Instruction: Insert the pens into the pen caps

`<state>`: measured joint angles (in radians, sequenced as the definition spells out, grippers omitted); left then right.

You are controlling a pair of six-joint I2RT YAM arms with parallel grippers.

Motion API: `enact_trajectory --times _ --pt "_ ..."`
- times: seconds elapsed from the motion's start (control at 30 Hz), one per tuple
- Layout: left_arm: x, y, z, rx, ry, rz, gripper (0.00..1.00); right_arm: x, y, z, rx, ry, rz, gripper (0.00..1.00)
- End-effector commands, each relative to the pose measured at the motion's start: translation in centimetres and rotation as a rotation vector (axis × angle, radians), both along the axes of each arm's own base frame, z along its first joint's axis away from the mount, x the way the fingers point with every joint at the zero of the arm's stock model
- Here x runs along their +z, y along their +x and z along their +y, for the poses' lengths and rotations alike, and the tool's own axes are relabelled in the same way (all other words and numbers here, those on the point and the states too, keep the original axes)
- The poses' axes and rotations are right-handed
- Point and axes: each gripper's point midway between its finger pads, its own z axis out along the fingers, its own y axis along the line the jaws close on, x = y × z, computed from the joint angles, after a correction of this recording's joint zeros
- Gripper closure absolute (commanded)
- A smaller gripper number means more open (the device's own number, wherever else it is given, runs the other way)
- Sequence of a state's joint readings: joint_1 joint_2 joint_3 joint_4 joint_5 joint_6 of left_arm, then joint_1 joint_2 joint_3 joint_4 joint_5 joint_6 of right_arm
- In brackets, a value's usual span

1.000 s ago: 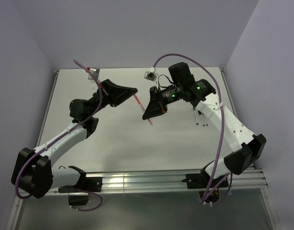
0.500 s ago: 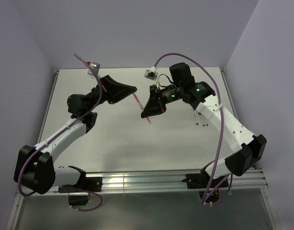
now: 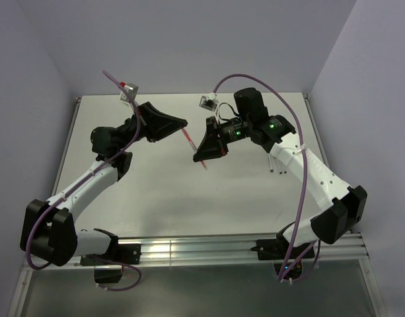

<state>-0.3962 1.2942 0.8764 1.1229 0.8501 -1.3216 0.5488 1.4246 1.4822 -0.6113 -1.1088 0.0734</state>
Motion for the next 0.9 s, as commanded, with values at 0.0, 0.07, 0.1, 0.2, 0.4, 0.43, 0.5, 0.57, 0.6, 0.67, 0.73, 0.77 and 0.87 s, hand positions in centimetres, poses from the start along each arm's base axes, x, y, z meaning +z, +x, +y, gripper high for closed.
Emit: enact_trajectory --times 0.0,0.07,0.1,0.2,0.4,0.43,0.5,0.57,0.6,0.67,0.73,0.77,0.87 --pt "-1.4 -5.0 -0.7 -0.228 0.129 -0.097 1.00 2.8 5.1 -0.3 -0.167 0.072 -0.191 1.00" --pt "-1.5 -4.9 -0.8 -0.227 0.129 -0.097 1.00 2.8 5.1 -0.3 -0.167 0.072 -0.191 1.00" --pt "-1.5 -4.9 -0.8 -0.226 0.131 -0.097 0.99 3.0 5.1 -0.4 -0.168 0.075 -0.195 1.00" --pt "-1.7 -4.6 -0.9 -0.222 0.136 -0.086 0.71 3.3 5.2 -0.2 -0.169 0.078 -0.192 1.00" --pt "-1.1 -3.9 -0.9 -0.186 0.135 -0.100 0.50 2.9 5.5 0.0 -0.174 0.071 -0.168 1.00" --pt "-0.8 -3.6 -0.8 -0.176 0.133 -0.107 0.48 2.7 5.5 0.0 -0.176 0.068 -0.166 1.00" --pt "-0.6 -2.5 -0.5 -0.134 0.136 -0.104 0.38 2.4 5.6 -0.2 -0.184 0.061 -0.158 1.00" --pt "-0.3 -0.9 0.1 -0.071 0.140 -0.099 0.26 2.1 5.5 -0.5 -0.191 0.058 -0.151 1.00" --pt "-1.0 0.3 0.2 -0.034 0.172 -0.084 0.17 2.2 5.7 -0.7 -0.200 0.058 -0.154 1.00" --pt "-1.4 2.1 1.0 0.034 0.200 -0.073 0.13 2.6 5.6 -1.2 -0.210 0.064 -0.160 1.00" --pt "-2.8 4.0 1.4 0.102 0.262 -0.065 0.12 3.1 5.5 -1.8 -0.223 0.071 -0.170 1.00" --pt "-3.3 5.0 2.0 0.136 0.281 -0.060 0.11 2.9 5.5 -2.0 -0.229 0.069 -0.162 1.00" --pt "-5.5 7.5 3.4 0.227 0.364 -0.025 0.10 2.4 6.1 -3.2 -0.279 0.055 -0.150 1.00"
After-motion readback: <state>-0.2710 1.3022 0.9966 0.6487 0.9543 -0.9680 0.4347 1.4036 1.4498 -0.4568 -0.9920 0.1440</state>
